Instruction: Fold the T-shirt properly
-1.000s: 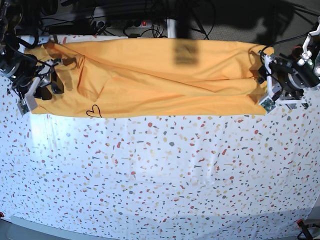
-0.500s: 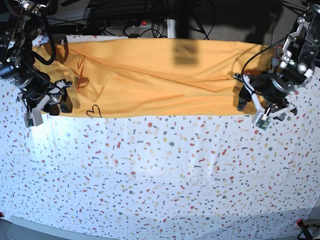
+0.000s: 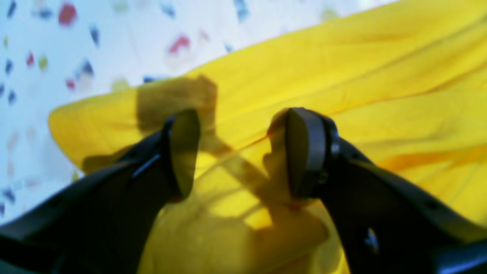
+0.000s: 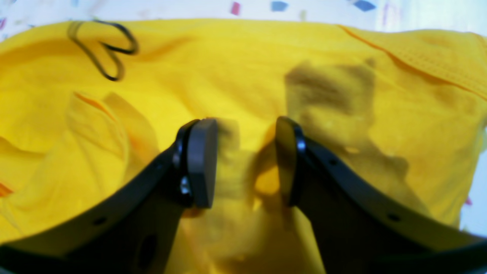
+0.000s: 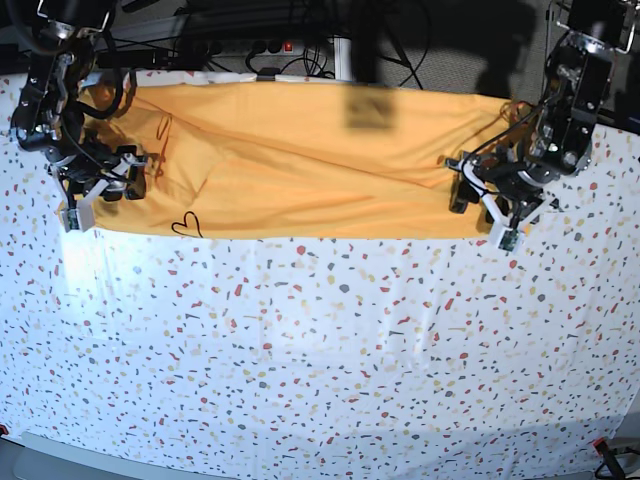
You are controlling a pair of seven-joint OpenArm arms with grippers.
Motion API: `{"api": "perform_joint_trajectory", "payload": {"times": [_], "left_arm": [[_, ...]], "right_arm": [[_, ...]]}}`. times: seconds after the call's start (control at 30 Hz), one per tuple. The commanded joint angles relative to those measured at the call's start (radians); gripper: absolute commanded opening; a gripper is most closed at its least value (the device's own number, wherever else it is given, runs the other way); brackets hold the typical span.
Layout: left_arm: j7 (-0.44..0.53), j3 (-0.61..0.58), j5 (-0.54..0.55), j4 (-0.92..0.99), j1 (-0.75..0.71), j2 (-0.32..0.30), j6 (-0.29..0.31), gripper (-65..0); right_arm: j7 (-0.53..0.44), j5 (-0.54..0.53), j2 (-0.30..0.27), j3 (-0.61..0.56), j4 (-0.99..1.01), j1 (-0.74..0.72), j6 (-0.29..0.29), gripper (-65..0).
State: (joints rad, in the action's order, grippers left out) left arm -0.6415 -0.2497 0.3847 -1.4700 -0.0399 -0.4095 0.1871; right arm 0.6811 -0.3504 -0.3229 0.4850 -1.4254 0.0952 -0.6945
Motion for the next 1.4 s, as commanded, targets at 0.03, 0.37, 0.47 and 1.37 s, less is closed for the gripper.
{"api": "perform_joint_trajectory", "payload": {"times": [0.03,0.37,0.47,1.37], "left_arm": [[-0.097,-0.005,-0.009,0.066,0.006,0.0,0.011,-29.4],[-0.097,-0.005,-0.009,0.242,0.168,0.033,0.053,-29.4],[-0.081,-0.005,-0.009,0.301,0.216,0.033,0.053,-29.4],[-0.152,-0.005,-0.005,-0.087,0.341,-0.022,-0.047,-29.4]], "right_arm": [[-0.008,0.011,-0.016,0.005,0.023,-0.043,-0.004,-39.4],[-0.033,0.09,-0.021,0.005,0.301,-0.257,-0.004,-39.4],[-0.072,0.09,-0.021,0.005,0.391,-0.313,-0.004,-39.4],[-0.145,0.13,-0.024,0.005,0.516,-0.433,-0.004,-39.4]]}}
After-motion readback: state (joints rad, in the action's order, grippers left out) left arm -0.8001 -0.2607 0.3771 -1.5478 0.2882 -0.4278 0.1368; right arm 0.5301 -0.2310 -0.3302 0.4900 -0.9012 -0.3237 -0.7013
